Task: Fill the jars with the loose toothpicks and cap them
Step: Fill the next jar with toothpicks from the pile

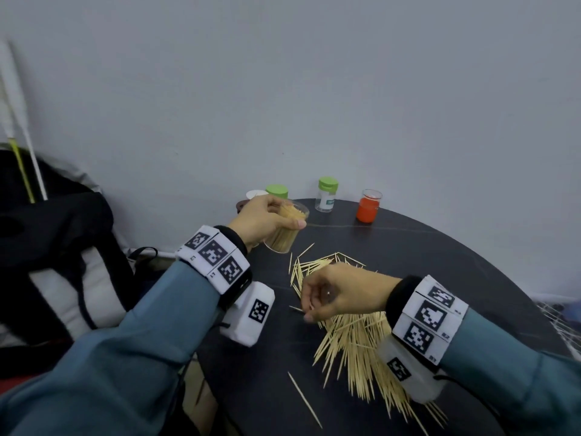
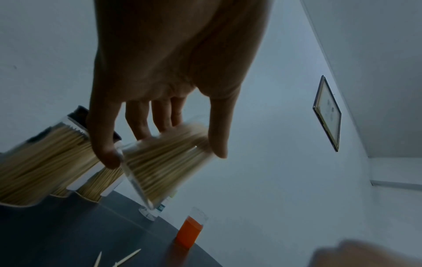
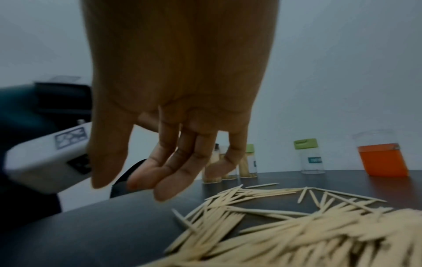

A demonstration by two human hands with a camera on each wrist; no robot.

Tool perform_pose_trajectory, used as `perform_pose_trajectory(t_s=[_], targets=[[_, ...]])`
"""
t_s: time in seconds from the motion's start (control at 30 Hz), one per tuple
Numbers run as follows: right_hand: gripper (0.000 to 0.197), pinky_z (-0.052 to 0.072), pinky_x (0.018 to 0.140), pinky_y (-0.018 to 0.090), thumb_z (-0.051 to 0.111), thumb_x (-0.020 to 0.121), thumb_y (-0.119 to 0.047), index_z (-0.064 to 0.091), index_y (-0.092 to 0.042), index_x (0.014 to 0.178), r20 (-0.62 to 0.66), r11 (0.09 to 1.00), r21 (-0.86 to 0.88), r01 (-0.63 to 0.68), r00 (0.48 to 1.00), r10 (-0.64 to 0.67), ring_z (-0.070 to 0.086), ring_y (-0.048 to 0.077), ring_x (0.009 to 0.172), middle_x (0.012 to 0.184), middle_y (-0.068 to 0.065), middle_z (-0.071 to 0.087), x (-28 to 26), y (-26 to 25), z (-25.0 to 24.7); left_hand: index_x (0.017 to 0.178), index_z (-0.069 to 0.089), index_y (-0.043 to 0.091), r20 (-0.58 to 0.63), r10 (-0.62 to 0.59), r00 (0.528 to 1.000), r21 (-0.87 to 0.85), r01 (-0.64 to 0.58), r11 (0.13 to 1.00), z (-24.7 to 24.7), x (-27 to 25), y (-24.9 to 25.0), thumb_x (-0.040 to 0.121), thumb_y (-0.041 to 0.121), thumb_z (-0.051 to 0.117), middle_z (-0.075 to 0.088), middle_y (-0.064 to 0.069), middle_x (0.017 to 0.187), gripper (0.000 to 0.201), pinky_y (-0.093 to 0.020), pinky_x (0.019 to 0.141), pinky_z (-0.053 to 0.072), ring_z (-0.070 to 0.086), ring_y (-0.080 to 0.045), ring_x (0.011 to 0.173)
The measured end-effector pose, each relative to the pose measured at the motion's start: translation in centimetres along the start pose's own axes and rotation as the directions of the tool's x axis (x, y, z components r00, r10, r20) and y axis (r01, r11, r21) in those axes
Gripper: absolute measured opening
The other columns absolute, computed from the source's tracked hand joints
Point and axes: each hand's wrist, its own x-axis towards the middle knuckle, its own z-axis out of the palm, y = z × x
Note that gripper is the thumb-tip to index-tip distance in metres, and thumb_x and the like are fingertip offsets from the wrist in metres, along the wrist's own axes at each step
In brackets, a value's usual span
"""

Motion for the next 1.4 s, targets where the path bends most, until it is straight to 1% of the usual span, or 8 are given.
perform_pose_trajectory(t_s=[0.33,0.7,0.9,1.0,1.07,1.17,1.33,1.4], targets=[[0.023,0.036,0.054,0.007,0.073,0.077,-0.034,0.073,-0.013,0.087,0.265,0.965,-0.264,0.008,0.962,0.064,0.049,-0.002,0.053,0.056,-0.015,0.052,-0.1,-4.1,4.2,0.122,0.052,0.009,-0.006,-0.009,1.000,0.060,0.009,0.998,-0.1,-0.4,-0.1,0.074,0.017,0.078,0.058,-0.007,0.118,0.055,-0.027,0.072,0.043,0.053,-0.021,0.113],[0.008,0.044,0.068,0.018,0.068,0.078,-0.013,0.072,-0.018,0.083,0.105,0.940,-0.307,-0.151,0.976,0.191,0.050,-0.002,0.061,0.063,-0.017,0.055,-1.0,0.1,1.3,0.122,0.052,0.012,0.019,-0.009,1.000,0.075,0.007,0.997,0.8,-0.2,0.1,0.076,0.019,0.077,0.055,-0.005,0.123,0.054,-0.024,0.065,0.039,0.050,-0.018,0.112],[0.015,0.048,0.075,0.026,0.073,0.077,-0.024,0.058,-0.025,0.072,0.008,0.939,-0.258,-0.225,0.972,0.235,0.054,0.006,0.071,0.077,-0.004,0.064,-1.2,2.6,0.1,0.122,0.052,0.011,0.034,0.000,0.999,0.063,-0.002,0.998,1.4,0.1,0.1,0.075,0.017,0.078,0.057,-0.008,0.125,0.054,-0.026,0.071,0.041,0.051,-0.018,0.108],[0.026,0.043,0.077,0.022,0.074,0.077,-0.028,0.058,-0.019,0.096,-0.093,0.952,-0.242,-0.189,0.981,0.172,0.051,0.005,0.083,0.096,-0.004,0.058,-0.6,2.9,-0.5,0.126,0.050,0.008,0.009,0.012,1.000,0.054,-0.012,0.998,1.3,0.2,0.2,0.075,0.018,0.078,0.056,-0.006,0.123,0.060,-0.025,0.071,0.043,0.051,-0.017,0.106],[0.048,0.040,0.092,0.024,0.074,0.077,-0.027,0.051,-0.016,0.119,-0.116,0.957,-0.248,-0.152,0.985,0.127,0.049,0.011,0.108,0.119,0.000,0.052,0.2,2.9,-0.9,0.128,0.050,0.005,-0.016,0.021,1.000,0.046,-0.021,0.999,1.1,0.4,0.2,0.074,0.018,0.079,0.057,-0.007,0.124,0.063,-0.030,0.080,0.044,0.053,-0.019,0.108],[0.076,0.026,0.108,0.027,0.072,0.079,-0.029,0.031,-0.018,0.142,-0.035,0.952,-0.274,-0.135,0.991,0.131,0.032,0.015,0.134,0.147,0.001,0.033,1.9,2.5,-1.3,0.125,0.051,0.004,-0.039,0.033,0.999,0.023,-0.032,0.999,0.5,0.6,0.1,0.074,0.015,0.079,0.058,-0.008,0.117,0.059,-0.022,0.067,0.041,0.053,-0.016,0.100],[0.081,0.012,0.115,0.033,0.062,0.086,-0.039,0.014,-0.025,0.149,0.066,0.935,-0.291,-0.202,0.971,0.230,0.011,0.016,0.144,0.158,-0.002,0.006,5.1,2.6,-1.3,0.103,0.057,0.019,-0.102,0.018,0.995,0.030,-0.015,0.999,-0.4,1.1,-0.6,0.066,0.019,0.085,0.061,-0.010,0.116,0.046,-0.040,0.092,0.045,0.049,-0.027,0.120],[0.074,0.012,0.115,0.033,0.055,0.090,-0.041,0.014,-0.028,0.149,0.097,0.924,-0.315,-0.219,0.960,0.261,0.013,0.018,0.144,0.158,-0.004,0.005,5.9,2.7,-1.2,0.110,0.057,0.013,-0.101,0.015,0.995,0.018,-0.013,1.000,-0.6,1.0,-0.7,0.067,0.017,0.084,0.061,-0.011,0.118,0.050,-0.035,0.086,0.045,0.054,-0.026,0.115]])
